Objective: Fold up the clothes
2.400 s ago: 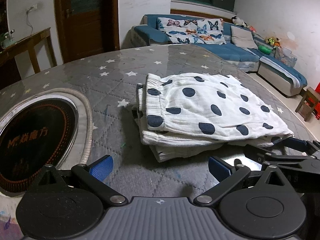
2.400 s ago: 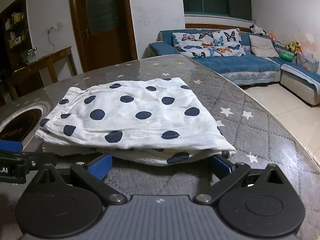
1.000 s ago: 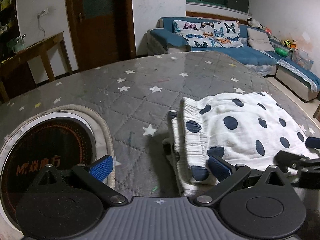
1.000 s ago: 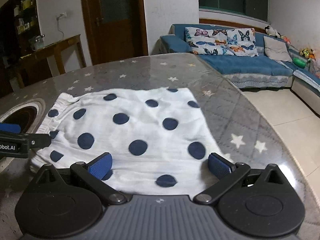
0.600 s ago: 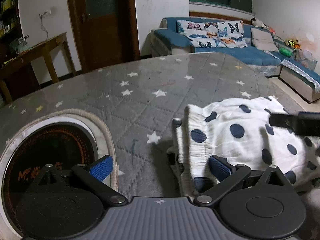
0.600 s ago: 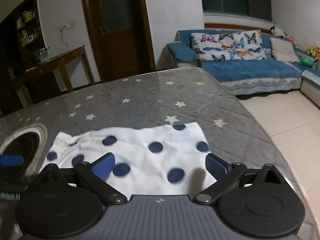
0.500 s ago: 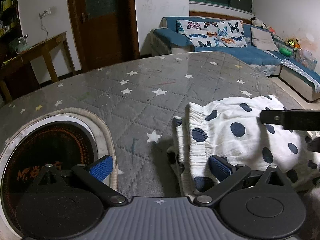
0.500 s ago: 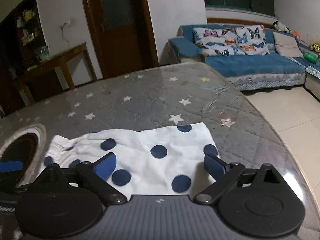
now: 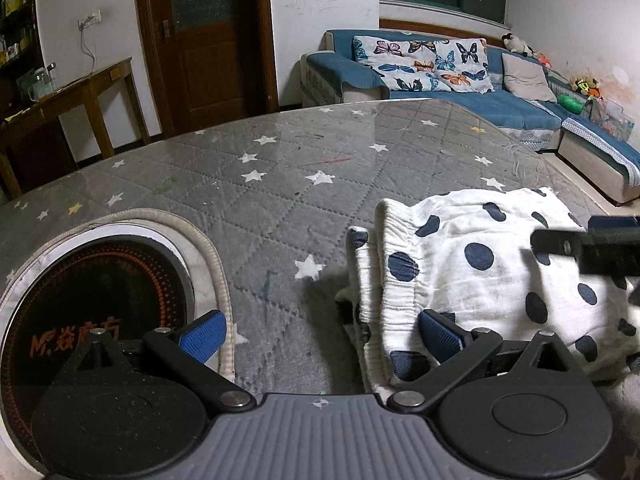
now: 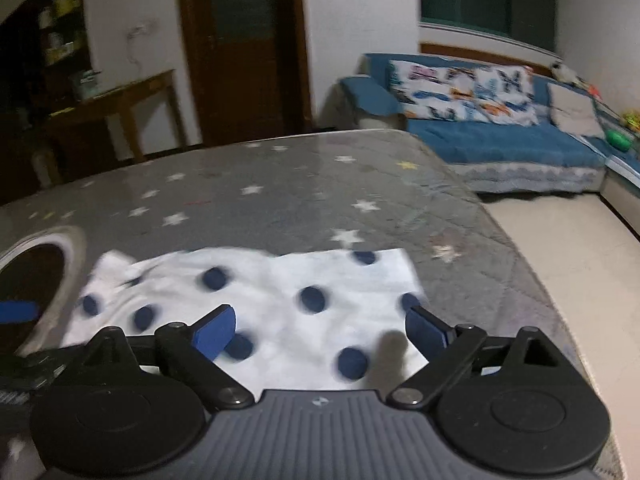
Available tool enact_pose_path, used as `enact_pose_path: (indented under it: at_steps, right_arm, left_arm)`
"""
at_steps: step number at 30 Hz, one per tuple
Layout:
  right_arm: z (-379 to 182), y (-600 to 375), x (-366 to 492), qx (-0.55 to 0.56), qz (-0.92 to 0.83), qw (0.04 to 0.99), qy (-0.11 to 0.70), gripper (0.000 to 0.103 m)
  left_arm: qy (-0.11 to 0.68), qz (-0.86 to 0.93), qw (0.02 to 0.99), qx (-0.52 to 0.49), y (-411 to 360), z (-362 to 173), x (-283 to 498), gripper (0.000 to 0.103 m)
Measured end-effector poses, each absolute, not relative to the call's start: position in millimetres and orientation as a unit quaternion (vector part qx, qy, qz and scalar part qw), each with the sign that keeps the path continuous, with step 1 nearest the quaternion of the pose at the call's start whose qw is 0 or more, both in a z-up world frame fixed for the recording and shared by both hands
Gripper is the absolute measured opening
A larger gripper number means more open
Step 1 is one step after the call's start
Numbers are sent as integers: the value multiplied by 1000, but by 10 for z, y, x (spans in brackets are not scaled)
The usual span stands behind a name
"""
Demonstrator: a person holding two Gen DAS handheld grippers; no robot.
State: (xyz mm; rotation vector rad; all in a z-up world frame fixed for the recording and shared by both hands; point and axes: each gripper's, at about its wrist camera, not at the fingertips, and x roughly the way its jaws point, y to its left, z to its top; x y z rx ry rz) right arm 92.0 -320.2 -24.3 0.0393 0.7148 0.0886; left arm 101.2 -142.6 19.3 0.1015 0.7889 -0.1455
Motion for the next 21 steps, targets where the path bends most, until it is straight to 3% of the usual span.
enact_pose_path:
  at_steps: [11,21]
  right_arm:
    - [-289,-3020,435,-2,43,937,347,103]
    - [-317,-3176,3,32,-7,940,340,103]
  left_arm:
    - [378,-70,922,55,-1444,243,929,103]
    - [370,-86,924,52,-1434,326,652,103]
